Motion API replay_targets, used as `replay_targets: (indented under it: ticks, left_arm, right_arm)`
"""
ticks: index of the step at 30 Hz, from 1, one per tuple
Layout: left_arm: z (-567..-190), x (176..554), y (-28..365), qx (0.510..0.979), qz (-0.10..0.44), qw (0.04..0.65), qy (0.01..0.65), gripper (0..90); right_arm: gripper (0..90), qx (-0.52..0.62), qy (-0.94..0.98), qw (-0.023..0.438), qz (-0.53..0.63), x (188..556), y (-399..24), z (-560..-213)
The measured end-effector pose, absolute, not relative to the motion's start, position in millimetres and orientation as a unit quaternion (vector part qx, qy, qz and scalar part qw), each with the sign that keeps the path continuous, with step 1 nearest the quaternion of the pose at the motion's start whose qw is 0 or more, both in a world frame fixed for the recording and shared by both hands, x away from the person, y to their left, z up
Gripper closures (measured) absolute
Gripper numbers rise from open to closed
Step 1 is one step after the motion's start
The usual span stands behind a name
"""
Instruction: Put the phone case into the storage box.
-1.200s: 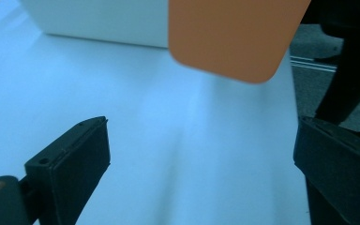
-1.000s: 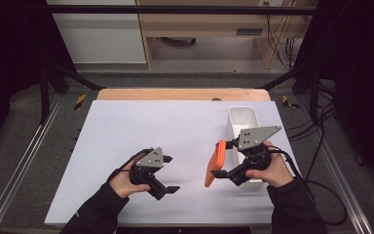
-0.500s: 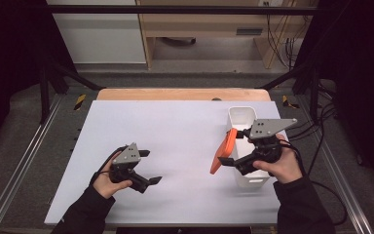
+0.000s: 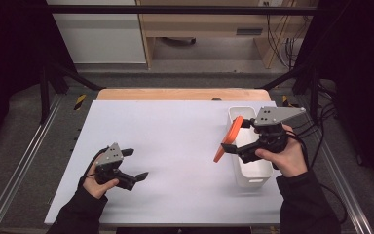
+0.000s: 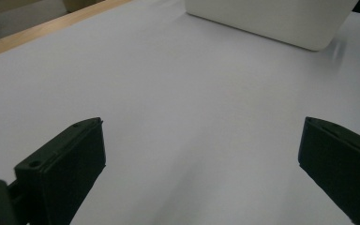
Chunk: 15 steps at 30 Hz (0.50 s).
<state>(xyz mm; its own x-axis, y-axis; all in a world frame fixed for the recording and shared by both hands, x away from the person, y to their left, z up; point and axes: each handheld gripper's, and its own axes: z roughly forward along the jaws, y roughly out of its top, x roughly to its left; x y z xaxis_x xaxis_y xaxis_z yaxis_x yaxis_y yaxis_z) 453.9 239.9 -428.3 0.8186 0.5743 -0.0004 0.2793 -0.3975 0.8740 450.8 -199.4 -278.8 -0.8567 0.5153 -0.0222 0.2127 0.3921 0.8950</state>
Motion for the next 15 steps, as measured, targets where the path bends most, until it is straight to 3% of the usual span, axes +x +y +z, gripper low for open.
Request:
replay_targets:
  ticks: [15]
  left_arm:
    - [-432, 449, 278, 0.780, 0.209, 0.496, 0.320, 0.0]
  right_arm:
    - [15.9, 0.263, 0.810, 0.186, 0.490, 461, -206, -258]
